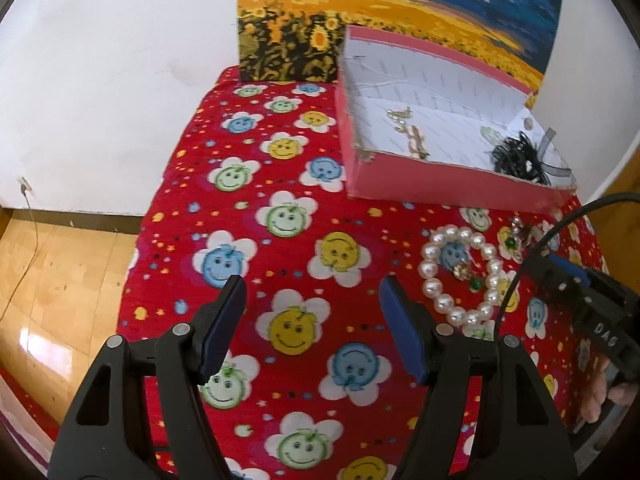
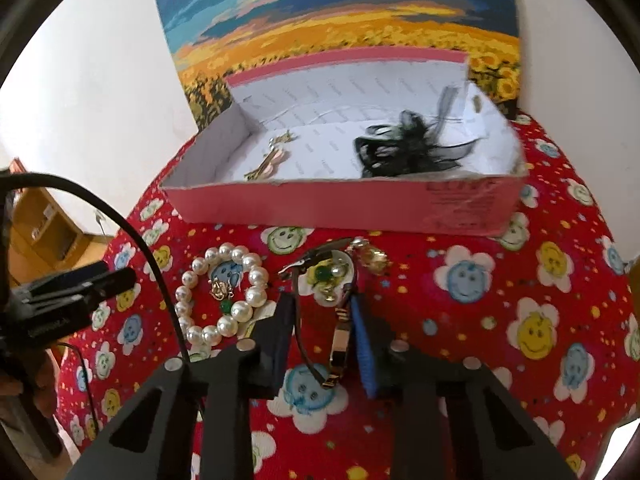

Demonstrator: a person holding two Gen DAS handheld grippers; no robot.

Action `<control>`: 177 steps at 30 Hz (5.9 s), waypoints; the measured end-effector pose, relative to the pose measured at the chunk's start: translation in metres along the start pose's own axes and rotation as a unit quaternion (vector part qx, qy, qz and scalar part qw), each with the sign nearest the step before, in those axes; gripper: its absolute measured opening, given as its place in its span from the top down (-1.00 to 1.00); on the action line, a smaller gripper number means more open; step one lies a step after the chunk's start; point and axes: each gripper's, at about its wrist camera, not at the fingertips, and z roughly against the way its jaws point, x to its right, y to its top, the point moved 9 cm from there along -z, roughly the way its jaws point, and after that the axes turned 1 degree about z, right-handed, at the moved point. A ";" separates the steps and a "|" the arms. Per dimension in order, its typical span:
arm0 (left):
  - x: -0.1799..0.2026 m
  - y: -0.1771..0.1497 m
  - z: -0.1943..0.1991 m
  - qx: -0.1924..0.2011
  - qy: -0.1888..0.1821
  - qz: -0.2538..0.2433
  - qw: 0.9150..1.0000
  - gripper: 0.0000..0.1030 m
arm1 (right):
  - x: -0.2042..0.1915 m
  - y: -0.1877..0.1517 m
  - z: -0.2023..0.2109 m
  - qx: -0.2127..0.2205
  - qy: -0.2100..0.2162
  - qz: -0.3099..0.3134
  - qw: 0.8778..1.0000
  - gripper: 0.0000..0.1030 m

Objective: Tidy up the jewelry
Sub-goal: 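Grasp the chain watch with brown clasp using the right gripper, then grasp the pearl bracelet with the left gripper while the right lifts the watch, then carry the pearl bracelet and watch into the pink box and open both grippers, then withdraw both open grippers out of the pink box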

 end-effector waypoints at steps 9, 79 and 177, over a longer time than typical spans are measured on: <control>0.037 -0.003 -0.002 -0.009 -0.037 -0.026 0.999 -0.29 | 0.024 0.001 0.044 0.038 -0.005 -0.028 0.999 0.44; 0.089 0.081 0.094 0.151 -0.126 -0.085 0.977 0.78 | 0.031 0.009 0.088 0.077 0.022 -0.049 0.996 0.44; 0.034 0.066 0.045 0.086 -0.037 -0.038 0.995 -0.47 | 0.028 0.051 0.093 0.115 0.012 -0.067 0.991 -0.67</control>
